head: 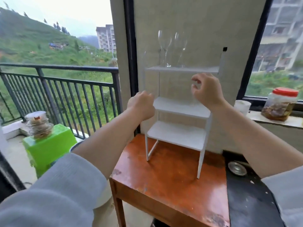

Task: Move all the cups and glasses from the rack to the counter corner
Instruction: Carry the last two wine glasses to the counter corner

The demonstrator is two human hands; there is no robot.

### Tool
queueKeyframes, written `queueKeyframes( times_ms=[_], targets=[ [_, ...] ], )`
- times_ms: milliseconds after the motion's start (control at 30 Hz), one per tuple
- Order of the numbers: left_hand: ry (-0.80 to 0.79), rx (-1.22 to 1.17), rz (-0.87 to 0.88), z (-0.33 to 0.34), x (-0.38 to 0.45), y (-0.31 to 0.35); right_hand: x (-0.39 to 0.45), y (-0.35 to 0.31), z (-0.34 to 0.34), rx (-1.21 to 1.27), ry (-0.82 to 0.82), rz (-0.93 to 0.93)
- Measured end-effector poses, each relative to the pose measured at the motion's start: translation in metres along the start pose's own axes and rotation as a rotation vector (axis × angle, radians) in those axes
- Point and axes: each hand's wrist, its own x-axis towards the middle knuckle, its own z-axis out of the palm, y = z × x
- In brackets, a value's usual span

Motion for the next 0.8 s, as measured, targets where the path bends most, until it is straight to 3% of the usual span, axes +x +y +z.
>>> queueKeyframes(
  times_ms=[133,300,500,633,800],
  targets=[
    [0.028,-0.040,0.021,-0.010,0.063,0.002,0.056,-0.001,0.014,0.004,0.042,0.055],
    [0.086,-0.212,0.012,-0.014,0.134,0.001,0.128,0.000,0.030,0.077,-0.028,0.205],
    [0.042,-0.409,-0.008,-0.013,0.205,0.001,0.190,0.005,0.056,0.093,-0.191,0.429],
    [-0.068,-0.528,-0.010,-0.006,0.245,0.007,0.220,0.019,0.072,0.229,-0.129,0.580],
    [-0.191,-0.719,-0.135,0.011,0.285,0.005,0.237,0.027,0.089,0.509,-0.296,0.785]
  ],
)
